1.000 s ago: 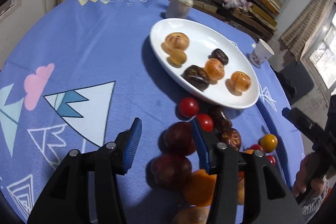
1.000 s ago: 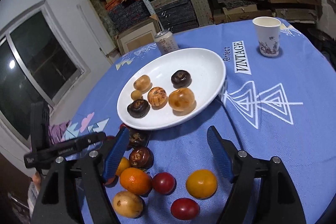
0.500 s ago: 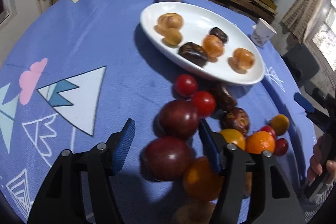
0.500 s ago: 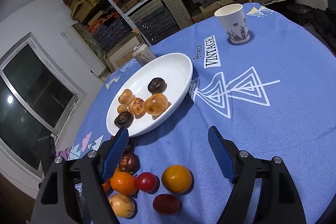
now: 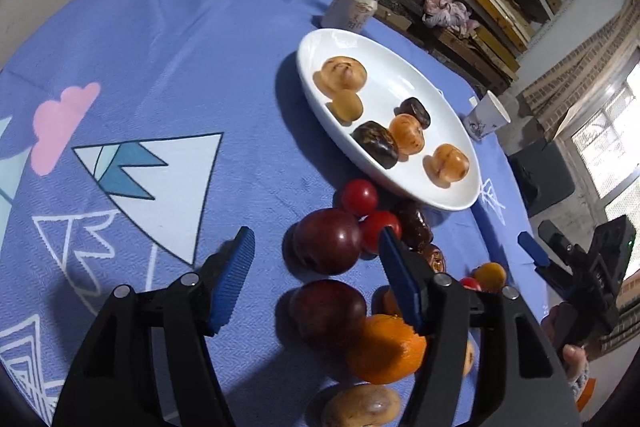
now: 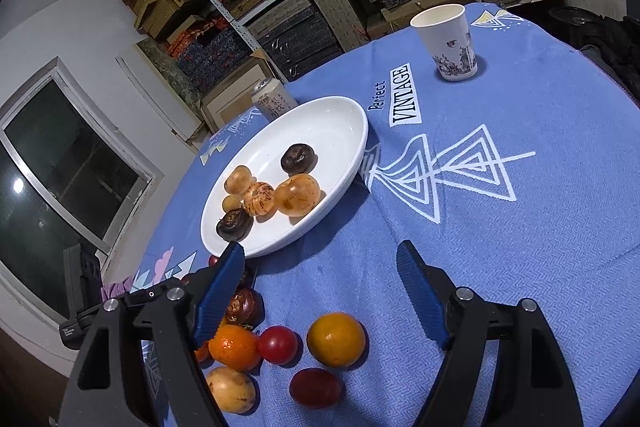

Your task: Organize fruits

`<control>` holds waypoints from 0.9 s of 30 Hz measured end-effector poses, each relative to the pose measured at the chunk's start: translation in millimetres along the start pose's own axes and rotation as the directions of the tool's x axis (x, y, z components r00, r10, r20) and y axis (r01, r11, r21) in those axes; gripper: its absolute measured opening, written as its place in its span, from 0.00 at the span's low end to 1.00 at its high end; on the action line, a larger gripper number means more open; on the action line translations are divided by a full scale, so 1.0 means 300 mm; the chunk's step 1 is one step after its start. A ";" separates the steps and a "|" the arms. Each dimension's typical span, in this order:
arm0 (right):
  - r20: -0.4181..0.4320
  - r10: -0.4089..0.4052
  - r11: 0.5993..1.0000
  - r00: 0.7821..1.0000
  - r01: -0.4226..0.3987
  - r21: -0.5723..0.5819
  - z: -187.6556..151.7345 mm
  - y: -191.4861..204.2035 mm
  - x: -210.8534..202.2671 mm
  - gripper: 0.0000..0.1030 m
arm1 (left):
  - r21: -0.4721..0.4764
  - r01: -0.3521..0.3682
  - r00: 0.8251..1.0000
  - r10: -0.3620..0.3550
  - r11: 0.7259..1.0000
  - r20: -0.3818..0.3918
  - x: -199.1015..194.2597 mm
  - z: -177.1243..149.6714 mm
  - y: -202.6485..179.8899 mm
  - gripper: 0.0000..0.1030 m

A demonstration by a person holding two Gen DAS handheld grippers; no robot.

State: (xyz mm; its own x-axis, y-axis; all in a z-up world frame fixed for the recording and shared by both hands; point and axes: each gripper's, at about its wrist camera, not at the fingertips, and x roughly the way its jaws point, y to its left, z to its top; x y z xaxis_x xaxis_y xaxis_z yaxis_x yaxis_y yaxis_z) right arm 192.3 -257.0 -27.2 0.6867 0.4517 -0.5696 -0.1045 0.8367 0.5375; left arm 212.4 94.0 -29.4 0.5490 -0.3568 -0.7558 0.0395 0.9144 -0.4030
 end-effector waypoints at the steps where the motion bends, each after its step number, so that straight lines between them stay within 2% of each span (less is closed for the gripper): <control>1: -0.002 -0.001 1.000 1.000 0.001 -0.001 -0.001 0.001 0.002 0.77 | 0.011 -0.011 1.000 0.011 1.000 -0.007 0.011 0.000 -0.010 0.61; 6: 0.006 -0.004 1.000 1.000 0.004 -0.012 -0.001 0.010 -0.005 0.77 | 0.070 -0.076 0.997 0.077 0.995 -0.014 0.037 -0.005 -0.057 0.62; 8: 0.002 -0.005 1.000 1.000 0.005 -0.009 -0.002 0.009 -0.004 0.77 | 0.100 -0.147 0.989 0.145 0.984 0.027 0.024 -0.008 -0.073 0.63; 9: 0.000 -0.005 1.000 1.000 0.005 -0.008 -0.002 0.009 -0.004 0.77 | 0.113 -0.191 0.981 0.186 0.975 0.057 0.011 -0.007 -0.080 0.63; 10: 0.000 -0.006 1.000 1.000 0.006 -0.007 -0.002 0.008 -0.004 0.77 | 0.116 -0.264 0.962 0.252 0.958 0.106 -0.008 -0.005 -0.081 0.64; 12: 0.004 -0.004 1.000 1.000 0.004 -0.005 0.000 0.007 -0.008 0.77 | 0.099 -0.367 0.924 0.350 0.925 0.156 -0.031 -0.002 -0.064 0.68; 13: 0.005 -0.003 1.000 1.000 0.003 -0.004 0.000 0.007 -0.009 0.77 | 0.069 -0.361 0.926 0.348 0.930 0.150 -0.043 0.007 -0.041 0.67; 15: 0.007 0.001 1.000 1.000 -0.001 -0.002 0.001 0.006 -0.012 0.77 | -0.019 -0.260 0.956 0.260 0.965 0.135 -0.082 0.025 0.020 0.66; 17: 0.007 0.003 1.000 1.000 -0.003 -0.002 0.000 0.006 -0.013 0.77 | -0.078 -0.184 0.972 0.193 0.980 0.132 -0.105 0.039 0.067 0.66; 19: 0.004 0.002 1.000 1.000 -0.002 -0.007 0.000 0.010 -0.013 0.77 | -0.102 -0.136 0.984 0.146 0.986 0.102 -0.101 0.039 0.092 0.66; 21: 0.000 0.002 1.000 1.000 -0.002 -0.010 0.000 0.012 -0.012 0.77 | -0.065 -0.079 0.993 0.085 0.995 0.085 -0.089 0.027 0.058 0.66; 24: 0.001 0.001 1.000 1.000 -0.001 -0.008 0.000 0.012 -0.012 0.77 | 0.039 -0.136 0.986 0.131 0.990 0.102 -0.069 0.009 -0.021 0.67; 27: -0.003 0.002 1.000 1.000 -0.002 -0.004 -0.001 0.012 -0.008 0.78 | 0.078 -0.170 0.985 0.167 0.982 0.035 0.004 -0.007 -0.053 0.67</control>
State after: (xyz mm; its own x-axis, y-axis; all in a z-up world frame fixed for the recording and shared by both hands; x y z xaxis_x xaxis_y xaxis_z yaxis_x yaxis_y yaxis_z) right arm 190.0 -255.0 -23.9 0.6847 0.4540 -0.5702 -0.1086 0.8372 0.5360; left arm 210.5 78.5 -25.0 0.5768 -0.1920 -0.7940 0.0108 0.9737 -0.2275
